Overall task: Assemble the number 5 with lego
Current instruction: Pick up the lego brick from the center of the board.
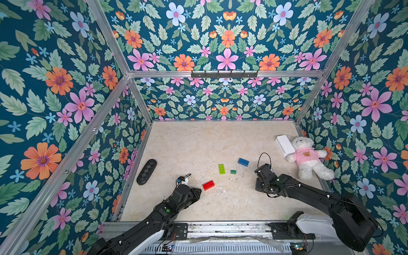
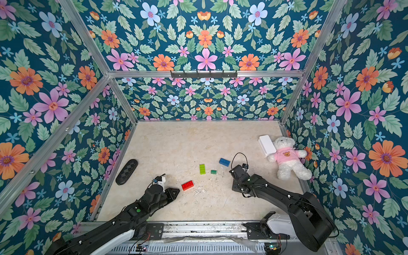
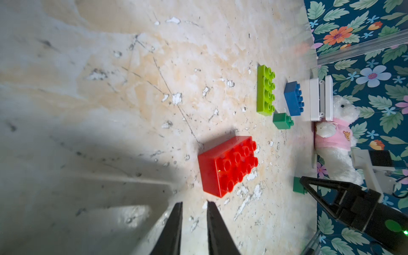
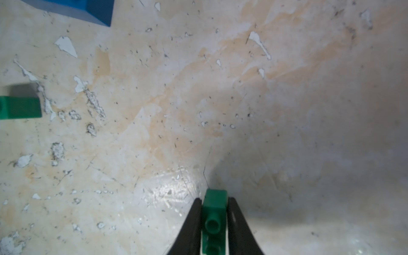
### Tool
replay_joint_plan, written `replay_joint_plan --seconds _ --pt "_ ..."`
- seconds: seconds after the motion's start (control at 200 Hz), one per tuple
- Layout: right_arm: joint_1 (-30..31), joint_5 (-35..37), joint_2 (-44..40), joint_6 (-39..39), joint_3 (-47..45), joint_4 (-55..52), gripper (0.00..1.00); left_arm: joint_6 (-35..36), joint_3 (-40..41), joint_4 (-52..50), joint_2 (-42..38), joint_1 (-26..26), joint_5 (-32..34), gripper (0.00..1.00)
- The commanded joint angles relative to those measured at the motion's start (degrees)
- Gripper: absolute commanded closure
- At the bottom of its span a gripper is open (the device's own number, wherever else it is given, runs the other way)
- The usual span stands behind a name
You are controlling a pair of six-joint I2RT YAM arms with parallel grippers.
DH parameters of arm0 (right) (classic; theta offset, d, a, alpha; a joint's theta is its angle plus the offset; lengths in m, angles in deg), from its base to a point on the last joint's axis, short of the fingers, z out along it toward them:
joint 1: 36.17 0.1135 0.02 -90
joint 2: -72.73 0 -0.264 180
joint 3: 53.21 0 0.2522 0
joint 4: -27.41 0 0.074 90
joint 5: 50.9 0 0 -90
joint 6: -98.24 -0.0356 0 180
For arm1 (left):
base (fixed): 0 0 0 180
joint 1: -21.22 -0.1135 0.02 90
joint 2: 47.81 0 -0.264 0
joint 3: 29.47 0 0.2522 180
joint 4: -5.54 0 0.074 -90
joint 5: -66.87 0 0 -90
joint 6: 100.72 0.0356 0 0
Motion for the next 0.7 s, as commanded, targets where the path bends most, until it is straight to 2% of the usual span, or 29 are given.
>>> replay_joint_plan --seconds 0.0,0.225,0.48,0.695 --pt "0.13 -0.22 0.24 0.05 -0.14 -0.30 0.79 -0.58 0.08 1.14 0.63 0.08 0.36 0.76" --pt "0.22 -0.69 -0.35 0.03 0.30 -0.66 0.88 -0.67 0.59 3.65 4.37 0.04 0.27 0.77" --pt "2.74 -2.39 -3.00 0.38 3.80 -0.05 0.90 0.26 0.76 8.04 10.27 0.10 2.05 0.78" --pt "8.74 -4.24 -0.37 1.64 8.45 3.78 0.90 2.28 -0.66 11.88 17.81 0.07 4.32 0.78"
